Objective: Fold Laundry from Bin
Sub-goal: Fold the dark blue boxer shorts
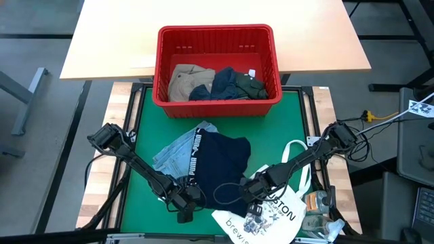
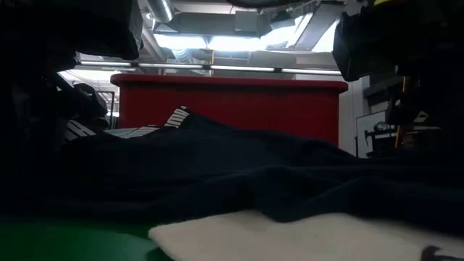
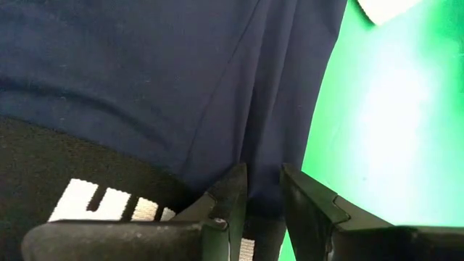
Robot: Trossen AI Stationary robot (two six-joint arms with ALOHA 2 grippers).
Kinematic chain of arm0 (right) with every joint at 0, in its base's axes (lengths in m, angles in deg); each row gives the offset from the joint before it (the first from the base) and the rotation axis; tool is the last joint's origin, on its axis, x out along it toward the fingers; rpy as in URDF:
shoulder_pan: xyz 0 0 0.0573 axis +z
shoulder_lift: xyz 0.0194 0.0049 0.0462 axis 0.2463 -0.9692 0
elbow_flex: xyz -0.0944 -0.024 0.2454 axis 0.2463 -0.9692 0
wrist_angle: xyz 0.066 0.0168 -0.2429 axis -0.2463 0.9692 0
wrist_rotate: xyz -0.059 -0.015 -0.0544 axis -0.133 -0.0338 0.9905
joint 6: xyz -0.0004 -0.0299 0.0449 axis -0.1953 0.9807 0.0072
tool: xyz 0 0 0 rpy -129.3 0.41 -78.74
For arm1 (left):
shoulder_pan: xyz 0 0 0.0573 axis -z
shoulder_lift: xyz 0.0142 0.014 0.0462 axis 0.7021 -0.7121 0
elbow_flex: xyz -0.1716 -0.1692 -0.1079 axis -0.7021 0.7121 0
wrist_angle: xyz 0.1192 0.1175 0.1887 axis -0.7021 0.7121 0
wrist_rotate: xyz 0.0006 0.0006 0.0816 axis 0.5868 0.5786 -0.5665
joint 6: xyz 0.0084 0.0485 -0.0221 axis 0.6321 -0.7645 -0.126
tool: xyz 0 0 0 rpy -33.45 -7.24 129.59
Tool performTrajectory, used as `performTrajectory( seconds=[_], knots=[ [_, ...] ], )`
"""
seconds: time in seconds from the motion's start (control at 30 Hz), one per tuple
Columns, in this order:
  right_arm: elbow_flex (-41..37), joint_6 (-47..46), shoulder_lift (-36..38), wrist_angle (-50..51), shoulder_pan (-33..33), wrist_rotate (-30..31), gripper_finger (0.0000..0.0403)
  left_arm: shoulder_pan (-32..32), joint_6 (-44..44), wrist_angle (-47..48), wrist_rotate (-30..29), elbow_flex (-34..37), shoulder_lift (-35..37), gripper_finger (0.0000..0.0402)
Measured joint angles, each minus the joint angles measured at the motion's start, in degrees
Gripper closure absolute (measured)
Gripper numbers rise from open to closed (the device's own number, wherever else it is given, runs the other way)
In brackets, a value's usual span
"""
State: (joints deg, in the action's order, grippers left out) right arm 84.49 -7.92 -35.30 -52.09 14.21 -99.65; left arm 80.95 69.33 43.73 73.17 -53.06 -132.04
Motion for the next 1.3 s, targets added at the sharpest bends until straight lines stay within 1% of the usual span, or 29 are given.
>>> performTrajectory(
  seconds=[0.1, 0.27, 0.33, 0.43, 0.47, 0.53, 0.63, 0.7, 0.83, 0.9, 1.07, 1.3],
  knots=[
    [0.0, -0.09, 0.0, 2.48, 0.0, -0.02, 0.0358, 0.0, 0.0, 0.0, -0.07, 0.0, 0.0, 0.032],
    [0.0, -2.19, -0.02, 7.56, 0.0, -0.06, 0.0296, 0.0, 0.01, -0.31, -0.21, 0.0, 0.02, 0.032],
    [0.0, -3.36, -0.02, 9.03, 0.0, -1.02, 0.0277, 0.0, 0.01, -0.42, -0.67, 0.0, 0.02, 0.032],
    [0.0, -6.83, -0.04, 8.59, 0.0, -4.57, 0.0259, 0.0, 0.01, -0.48, -1.53, 0.0, 0.02, 0.032],
    [0.0, -7.67, -0.04, 7.63, 0.2, -5.66, 0.0256, 0.0, 0.01, -0.51, -1.53, 0.0, 0.02, 0.032],
    [0.0, -7.98, -0.04, 5.07, 1.32, -5.96, 0.0254, 0.0, 0.01, -0.59, -1.59, 0.0, 0.02, 0.032],
    [0.0, -7.34, -0.04, -0.07, 3.24, -2.95, 0.0253, 0.0, 0.01, -0.63, -1.69, 0.0, 0.02, 0.032],
    [0.0, -7.26, -0.04, -1.52, 4.34, 1.08, 0.0253, 0.0, 0.01, -0.64, -1.71, 0.0, 0.03, 0.032],
    [-0.01, -7.43, -0.07, -1.12, 5.82, 12.06, 0.0253, 0.0, 0.01, -0.66, -1.72, 0.0, 0.04, 0.032],
    [0.0, -7.47, -0.07, -1.49, 5.81, 15.71, 0.0253, 0.04, 0.01, -0.66, -1.73, 0.0, 0.04, 0.032],
    [-0.02, -7.49, -0.07, -2.01, 5.66, 17.11, 0.0253, 0.04, 0.01, -0.68, -1.75, 0.0, 0.04, 0.032],
    [-0.01, -7.32, -0.09, -2.1, 5.68, 15.04, 0.0253, 0.04, 0.01, -0.68, -1.76, 0.0, 0.04, 0.032]
  ],
)
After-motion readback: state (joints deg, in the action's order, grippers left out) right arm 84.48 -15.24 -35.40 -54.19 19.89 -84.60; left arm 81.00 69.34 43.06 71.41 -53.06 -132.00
